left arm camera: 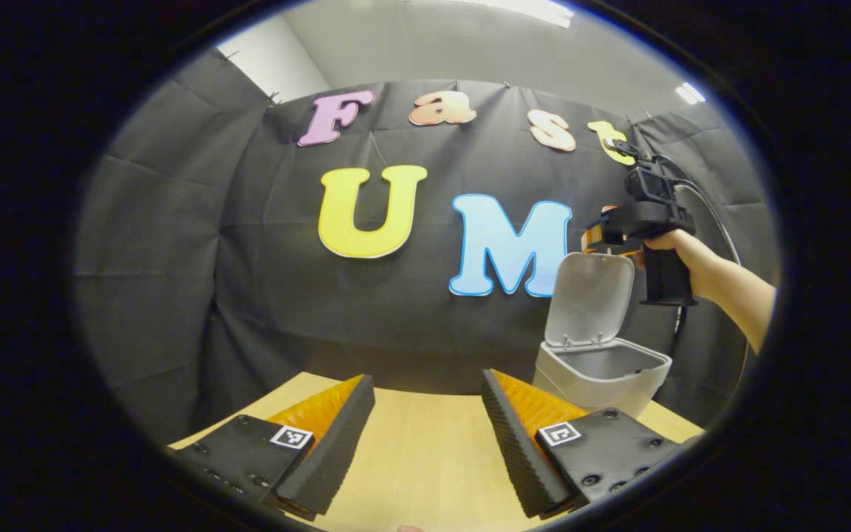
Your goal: Press the lid of the desktop garbage bin to open it, pick up the crumpled paper on the desktop and throw it into the bin, then pick up the pop can on the desktop and drop it into the bin, and finally close the garbage bin lid.
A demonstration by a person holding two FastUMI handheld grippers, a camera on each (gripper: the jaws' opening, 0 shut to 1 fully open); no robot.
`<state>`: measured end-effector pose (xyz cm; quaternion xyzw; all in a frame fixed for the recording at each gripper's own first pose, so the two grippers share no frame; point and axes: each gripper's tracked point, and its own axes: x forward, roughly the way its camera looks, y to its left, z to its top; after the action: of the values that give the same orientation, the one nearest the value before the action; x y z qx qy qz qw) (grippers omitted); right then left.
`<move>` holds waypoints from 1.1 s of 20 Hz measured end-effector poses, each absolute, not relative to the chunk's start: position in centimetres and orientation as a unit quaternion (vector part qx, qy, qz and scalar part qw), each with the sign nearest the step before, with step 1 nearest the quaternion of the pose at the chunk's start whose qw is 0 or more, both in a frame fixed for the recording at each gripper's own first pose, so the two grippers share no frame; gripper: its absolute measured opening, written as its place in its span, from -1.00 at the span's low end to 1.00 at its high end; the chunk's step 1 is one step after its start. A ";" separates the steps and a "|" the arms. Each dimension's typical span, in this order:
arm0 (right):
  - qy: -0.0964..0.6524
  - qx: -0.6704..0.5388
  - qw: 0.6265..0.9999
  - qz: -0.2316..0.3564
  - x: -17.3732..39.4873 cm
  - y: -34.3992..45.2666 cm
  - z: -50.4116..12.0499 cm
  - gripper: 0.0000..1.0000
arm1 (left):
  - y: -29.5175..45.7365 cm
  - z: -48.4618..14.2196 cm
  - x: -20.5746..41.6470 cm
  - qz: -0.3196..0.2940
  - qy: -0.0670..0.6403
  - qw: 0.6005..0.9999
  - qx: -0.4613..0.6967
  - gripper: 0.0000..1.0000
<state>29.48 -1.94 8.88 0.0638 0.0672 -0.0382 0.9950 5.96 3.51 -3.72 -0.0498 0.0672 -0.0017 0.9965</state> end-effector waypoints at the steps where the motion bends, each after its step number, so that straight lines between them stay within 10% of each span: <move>1: 0.061 0.068 0.995 -0.038 29.1 -2.0 8.8 0.72 | 3.7 -3.7 5.7 0.000 0.062 0.997 -0.046 0.91; 22: 0.097 0.071 0.993 -0.024 17.8 -0.6 2.4 0.72 | 3.0 -4.5 0.2 0.002 0.075 0.997 -0.035 0.90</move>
<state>17.82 -0.63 2.39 0.0707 0.0965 -0.0237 0.9925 0.24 3.00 -4.45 -0.0348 0.0750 0.0016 0.9966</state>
